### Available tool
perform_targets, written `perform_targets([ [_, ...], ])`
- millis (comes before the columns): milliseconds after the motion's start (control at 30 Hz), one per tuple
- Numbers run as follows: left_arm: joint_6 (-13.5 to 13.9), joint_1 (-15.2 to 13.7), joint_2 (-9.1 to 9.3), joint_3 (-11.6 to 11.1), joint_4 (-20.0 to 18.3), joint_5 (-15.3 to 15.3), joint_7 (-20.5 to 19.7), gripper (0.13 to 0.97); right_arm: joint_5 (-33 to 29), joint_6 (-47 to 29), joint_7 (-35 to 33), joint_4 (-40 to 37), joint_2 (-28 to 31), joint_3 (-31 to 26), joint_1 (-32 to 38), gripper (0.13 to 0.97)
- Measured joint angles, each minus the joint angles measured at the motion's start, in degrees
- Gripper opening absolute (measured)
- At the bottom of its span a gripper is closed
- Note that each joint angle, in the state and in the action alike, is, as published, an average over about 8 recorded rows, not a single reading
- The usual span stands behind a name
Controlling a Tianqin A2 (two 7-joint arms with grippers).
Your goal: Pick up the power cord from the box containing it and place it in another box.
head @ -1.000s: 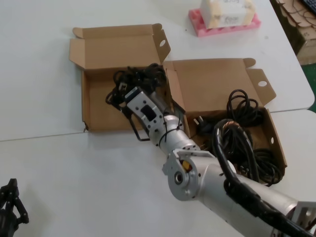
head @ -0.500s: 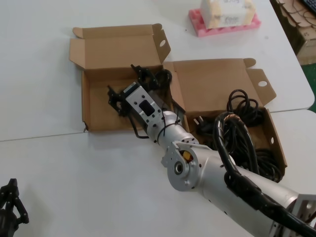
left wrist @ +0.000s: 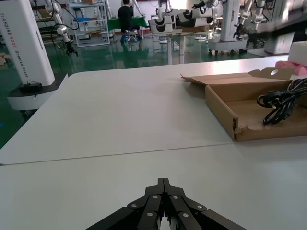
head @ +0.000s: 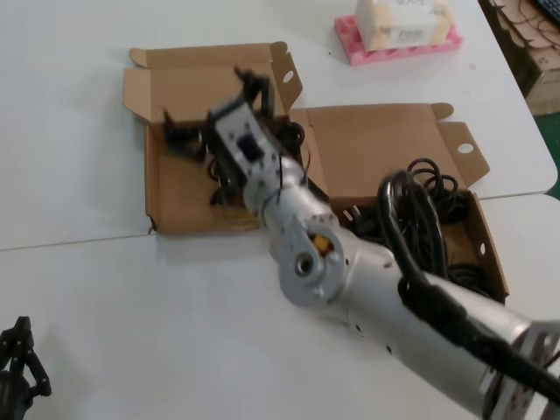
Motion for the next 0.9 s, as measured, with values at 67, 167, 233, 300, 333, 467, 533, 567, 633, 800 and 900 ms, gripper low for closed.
perform_targets([
  [67, 0.0, 0.0, 0.0, 0.0, 0.0, 0.0, 0.0, 0.163, 1.8, 2.2, 0.0, 1.3, 0.0, 0.0, 0.9, 0.801],
  [167, 0.0, 0.0, 0.0, 0.0, 0.0, 0.0, 0.0, 0.163, 3.8, 5.8, 0.0, 3.2, 0.0, 0.0, 2.1, 0.83],
  [233, 0.0, 0.0, 0.0, 0.0, 0.0, 0.0, 0.0, 0.165, 4.8, 8.0, 0.0, 4.5, 0.0, 0.1, 2.6, 0.859],
  [300, 0.0, 0.0, 0.0, 0.0, 0.0, 0.0, 0.0, 0.169, 5.7, 9.9, 0.0, 5.8, 0.0, 0.3, 3.0, 0.887],
  [333, 0.0, 0.0, 0.0, 0.0, 0.0, 0.0, 0.0, 0.172, 6.2, 10.7, 0.0, 6.4, 0.0, 0.4, 3.1, 0.902],
  [467, 0.0, 0.0, 0.0, 0.0, 0.0, 0.0, 0.0, 0.18, 7.1, 11.8, 0.0, 8.4, 0.2, 1.5, 2.5, 0.916],
  [533, 0.0, 0.0, 0.0, 0.0, 0.0, 0.0, 0.0, 0.18, 7.2, 11.4, 0.0, 9.1, 0.4, 2.4, 1.5, 0.922],
  [567, 0.0, 0.0, 0.0, 0.0, 0.0, 0.0, 0.0, 0.18, 7.0, 11.1, 0.0, 9.4, 0.6, 2.9, 0.9, 0.928],
  [633, 0.0, 0.0, 0.0, 0.0, 0.0, 0.0, 0.0, 0.191, 6.8, 10.4, 0.0, 10.2, 0.9, 4.2, -0.5, 0.94],
  [800, 0.0, 0.0, 0.0, 0.0, 0.0, 0.0, 0.0, 0.242, 6.7, 8.4, 0.0, 13.0, 1.9, 8.0, -4.7, 0.964],
  [900, 0.0, 0.0, 0.0, 0.0, 0.0, 0.0, 0.0, 0.262, 6.7, 7.1, 0.0, 14.9, 2.6, 10.5, -7.4, 0.965],
])
